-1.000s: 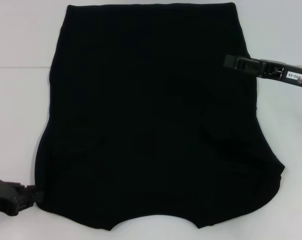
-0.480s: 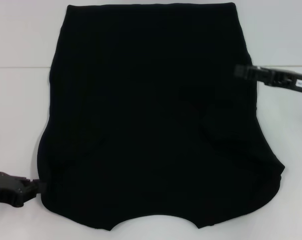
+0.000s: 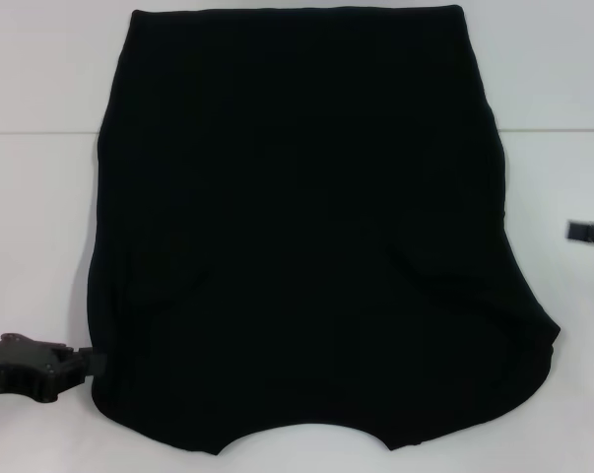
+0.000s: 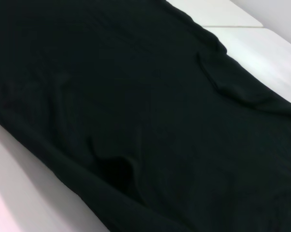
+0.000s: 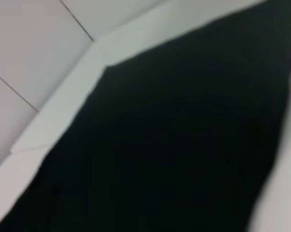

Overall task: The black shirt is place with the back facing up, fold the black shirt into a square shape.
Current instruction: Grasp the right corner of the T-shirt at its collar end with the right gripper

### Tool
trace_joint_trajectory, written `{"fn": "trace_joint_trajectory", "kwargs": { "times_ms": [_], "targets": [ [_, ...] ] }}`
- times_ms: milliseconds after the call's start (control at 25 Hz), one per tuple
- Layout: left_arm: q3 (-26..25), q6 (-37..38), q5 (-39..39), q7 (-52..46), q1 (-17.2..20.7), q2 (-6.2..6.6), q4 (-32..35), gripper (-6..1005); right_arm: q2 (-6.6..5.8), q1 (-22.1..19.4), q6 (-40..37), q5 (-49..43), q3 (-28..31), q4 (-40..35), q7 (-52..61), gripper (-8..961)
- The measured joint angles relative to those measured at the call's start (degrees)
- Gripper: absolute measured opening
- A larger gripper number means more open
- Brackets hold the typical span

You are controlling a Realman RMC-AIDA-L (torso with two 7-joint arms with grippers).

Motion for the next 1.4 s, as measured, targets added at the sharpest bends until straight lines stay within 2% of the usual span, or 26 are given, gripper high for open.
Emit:
{"fn": "trace_joint_trajectory", "kwargs": {
  "times_ms": [160, 360, 840, 1400],
  "targets": [
    [0.21, -0.44, 0.0, -0.05, -0.11, 0.13, -0.47, 63, -1.79, -1.34, -1.39, -3.76, 0.07, 0.14, 2.39, 489],
    [0.27, -0.54, 0.0, -0.06, -0.37, 0.28, -1.01, 63, -2.1, -1.18, -3.06, -8.19, 0.03, 0.39, 3.07, 477],
    [0.32, -0.7, 0.34, -0.06, -0.73, 0.35, -1.07, 63, -0.69, 2.49, -1.98, -13.22, -0.49, 4.26, 3.5, 478],
    [0.32, -0.65, 0.3, -0.06, -0.81, 0.6, -1.07, 63, 1.3, 3.68, 0.15, -15.84, -0.58, 4.87, 4.17, 477]
  ]
}}
